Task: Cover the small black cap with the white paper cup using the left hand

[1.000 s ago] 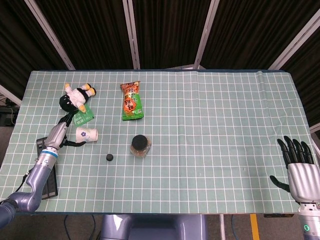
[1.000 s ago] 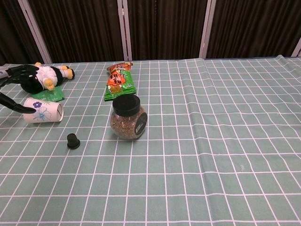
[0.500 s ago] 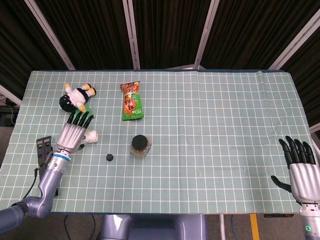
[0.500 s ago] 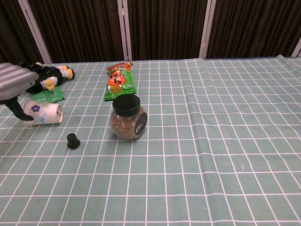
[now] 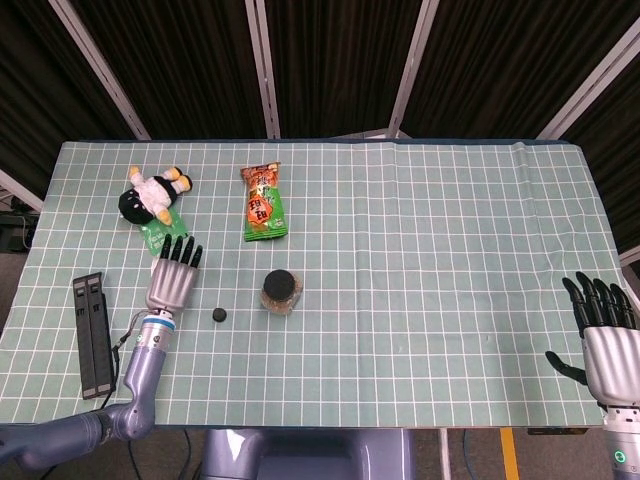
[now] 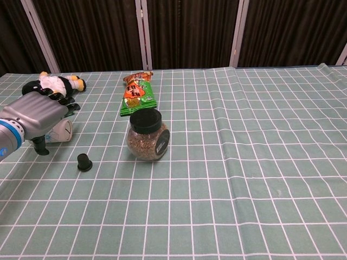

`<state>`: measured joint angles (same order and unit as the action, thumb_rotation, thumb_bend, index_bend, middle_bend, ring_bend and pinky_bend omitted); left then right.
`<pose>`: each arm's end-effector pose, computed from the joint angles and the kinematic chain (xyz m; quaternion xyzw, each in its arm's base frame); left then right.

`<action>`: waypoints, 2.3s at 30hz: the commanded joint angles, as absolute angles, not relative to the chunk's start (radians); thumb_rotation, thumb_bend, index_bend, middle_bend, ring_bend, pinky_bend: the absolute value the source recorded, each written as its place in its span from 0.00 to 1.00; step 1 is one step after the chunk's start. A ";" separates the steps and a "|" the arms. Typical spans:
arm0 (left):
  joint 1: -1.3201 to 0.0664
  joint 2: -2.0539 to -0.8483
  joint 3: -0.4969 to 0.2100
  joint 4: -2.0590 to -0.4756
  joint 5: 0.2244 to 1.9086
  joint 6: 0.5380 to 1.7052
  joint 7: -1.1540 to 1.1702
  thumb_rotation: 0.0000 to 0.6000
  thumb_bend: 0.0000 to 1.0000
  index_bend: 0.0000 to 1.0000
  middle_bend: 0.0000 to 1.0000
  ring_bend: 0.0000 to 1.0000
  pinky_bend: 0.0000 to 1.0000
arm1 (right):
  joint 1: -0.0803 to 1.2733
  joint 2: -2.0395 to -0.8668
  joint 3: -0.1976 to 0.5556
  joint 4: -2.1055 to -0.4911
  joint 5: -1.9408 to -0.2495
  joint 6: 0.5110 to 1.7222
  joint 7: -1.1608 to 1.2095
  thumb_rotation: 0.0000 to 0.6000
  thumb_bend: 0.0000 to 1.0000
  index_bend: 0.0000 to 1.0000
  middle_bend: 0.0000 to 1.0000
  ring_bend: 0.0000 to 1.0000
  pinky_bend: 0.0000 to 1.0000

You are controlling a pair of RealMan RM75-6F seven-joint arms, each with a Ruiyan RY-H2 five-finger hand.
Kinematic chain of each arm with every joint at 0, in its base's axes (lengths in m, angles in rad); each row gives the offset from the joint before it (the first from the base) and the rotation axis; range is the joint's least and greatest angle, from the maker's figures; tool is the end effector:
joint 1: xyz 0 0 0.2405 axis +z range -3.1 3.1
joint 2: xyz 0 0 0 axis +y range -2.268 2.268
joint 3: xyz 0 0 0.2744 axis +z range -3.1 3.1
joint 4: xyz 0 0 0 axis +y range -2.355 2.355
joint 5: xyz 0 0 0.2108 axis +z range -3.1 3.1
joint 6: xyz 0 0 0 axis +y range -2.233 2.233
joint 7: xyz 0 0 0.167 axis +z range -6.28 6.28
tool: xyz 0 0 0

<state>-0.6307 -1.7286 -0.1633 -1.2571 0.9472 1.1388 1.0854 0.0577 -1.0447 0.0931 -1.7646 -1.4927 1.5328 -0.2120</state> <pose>-0.2330 0.3688 -0.0433 -0.7539 -0.1911 -0.1295 0.6151 -0.3010 -0.2034 0.1915 0.5961 -0.3313 0.3668 0.6327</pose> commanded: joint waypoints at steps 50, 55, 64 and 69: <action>-0.473 -1.668 -0.188 -1.209 1.407 1.057 -0.950 1.00 0.00 0.50 0.47 0.42 0.34 | 0.062 -1.041 0.085 -1.771 -1.499 1.522 -0.211 1.00 0.00 0.00 0.00 0.00 0.00; -0.475 -1.706 -0.175 -1.175 1.412 1.064 -0.969 1.00 0.00 0.50 0.47 0.42 0.34 | 0.061 -1.037 0.086 -1.768 -1.496 1.523 -0.201 1.00 0.00 0.00 0.00 0.00 0.00; -0.470 -1.755 -0.165 -1.114 1.415 1.092 -0.981 1.00 0.00 0.50 0.47 0.42 0.34 | 0.059 -1.032 0.088 -1.768 -1.492 1.524 -0.187 1.00 0.00 0.00 0.00 0.00 0.00; -0.470 -1.769 -0.151 -1.085 1.420 1.089 -0.977 1.00 0.00 0.48 0.38 0.33 0.25 | 0.061 -1.030 0.086 -1.769 -1.491 1.519 -0.186 1.00 0.00 0.00 0.00 0.00 0.00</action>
<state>-0.4701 -1.7659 -0.1543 -1.0895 1.4185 1.0910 -0.9778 0.0606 -1.0305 0.0863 -1.7692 -1.4911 1.5191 -0.1862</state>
